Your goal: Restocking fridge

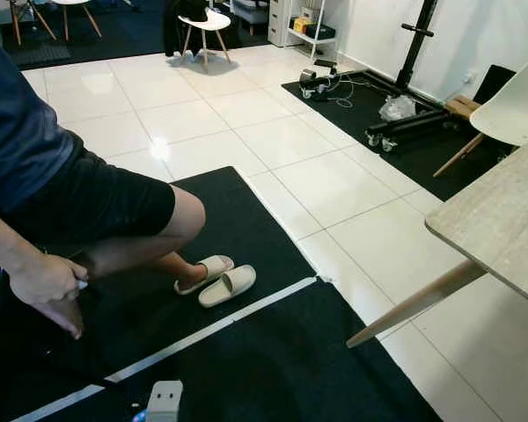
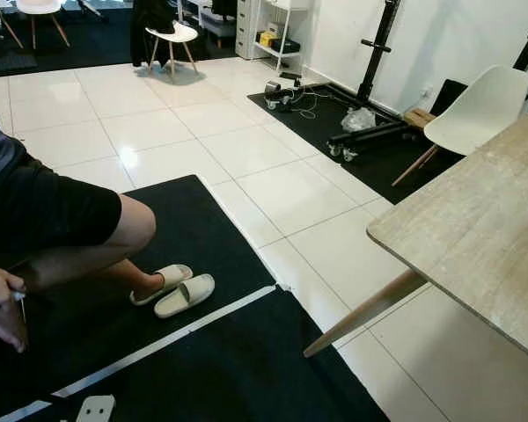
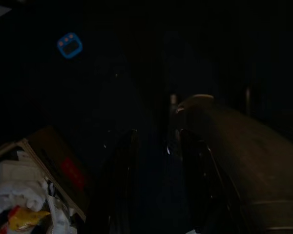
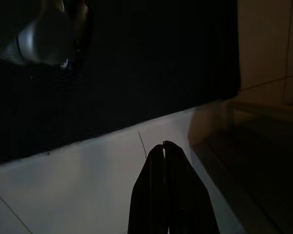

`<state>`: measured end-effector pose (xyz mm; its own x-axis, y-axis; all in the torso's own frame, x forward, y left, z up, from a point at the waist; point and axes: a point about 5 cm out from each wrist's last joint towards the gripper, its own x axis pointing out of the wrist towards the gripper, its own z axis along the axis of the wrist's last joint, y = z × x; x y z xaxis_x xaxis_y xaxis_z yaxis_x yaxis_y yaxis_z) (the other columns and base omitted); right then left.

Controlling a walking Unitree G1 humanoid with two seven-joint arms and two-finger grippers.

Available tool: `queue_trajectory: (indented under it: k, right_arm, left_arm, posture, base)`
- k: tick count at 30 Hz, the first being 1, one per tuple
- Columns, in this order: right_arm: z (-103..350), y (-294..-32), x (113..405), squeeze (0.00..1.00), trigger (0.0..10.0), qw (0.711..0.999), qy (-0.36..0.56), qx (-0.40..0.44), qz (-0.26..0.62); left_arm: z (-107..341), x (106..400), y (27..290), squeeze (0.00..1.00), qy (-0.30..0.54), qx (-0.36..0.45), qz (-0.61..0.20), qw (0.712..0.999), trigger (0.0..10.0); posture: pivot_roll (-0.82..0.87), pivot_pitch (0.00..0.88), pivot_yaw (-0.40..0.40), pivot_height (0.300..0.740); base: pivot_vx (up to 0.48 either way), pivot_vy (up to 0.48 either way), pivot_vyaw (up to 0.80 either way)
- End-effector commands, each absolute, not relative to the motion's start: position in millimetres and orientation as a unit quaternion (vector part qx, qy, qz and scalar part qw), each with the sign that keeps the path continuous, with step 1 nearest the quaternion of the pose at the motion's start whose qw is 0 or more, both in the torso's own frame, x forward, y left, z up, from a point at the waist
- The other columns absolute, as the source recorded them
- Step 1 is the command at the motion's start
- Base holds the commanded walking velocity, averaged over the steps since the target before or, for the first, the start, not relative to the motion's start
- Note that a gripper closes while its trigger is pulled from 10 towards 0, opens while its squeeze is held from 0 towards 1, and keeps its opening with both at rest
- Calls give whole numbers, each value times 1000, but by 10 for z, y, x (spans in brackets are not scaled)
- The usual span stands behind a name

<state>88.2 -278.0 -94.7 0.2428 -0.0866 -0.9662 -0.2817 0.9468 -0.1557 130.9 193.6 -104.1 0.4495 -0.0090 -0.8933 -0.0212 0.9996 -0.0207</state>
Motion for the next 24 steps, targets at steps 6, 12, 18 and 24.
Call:
queue_trajectory:
  k: [6, 12, 18, 24]
  right_arm:
    - [-961, -2794, 796, 0, 10000, 765, 623, -151, 64]
    - [-960, -2794, 798, 0, 10000, 766, 622, -151, 63]
    - [-960, -2794, 802, 0, 10000, 767, 621, -149, 60]
    - [-966, -2781, 794, 0, 10000, 767, 622, -146, 61]
  left_arm:
    - [-1042, 1351, 1816, 0, 523, -17, -9, 852, 10000]
    - [-1028, 1361, 1903, 0, 521, -17, -4, 853, 10000]
    - [-1008, 1260, 2185, 0, 525, -10, 7, 851, 10000]
    - [-978, 1184, 2394, 0, 527, -5, 17, 850, 10000]
  posture:
    - [46, 0, -57, 740]
    - [46, 0, -57, 740]
    - [38, 0, -52, 740]
    - [54, 0, -46, 740]
  base:
    - [0, 0, -794]
    - [0, 0, -638]
    - [0, 0, 0]
    - [0, 0, 0]
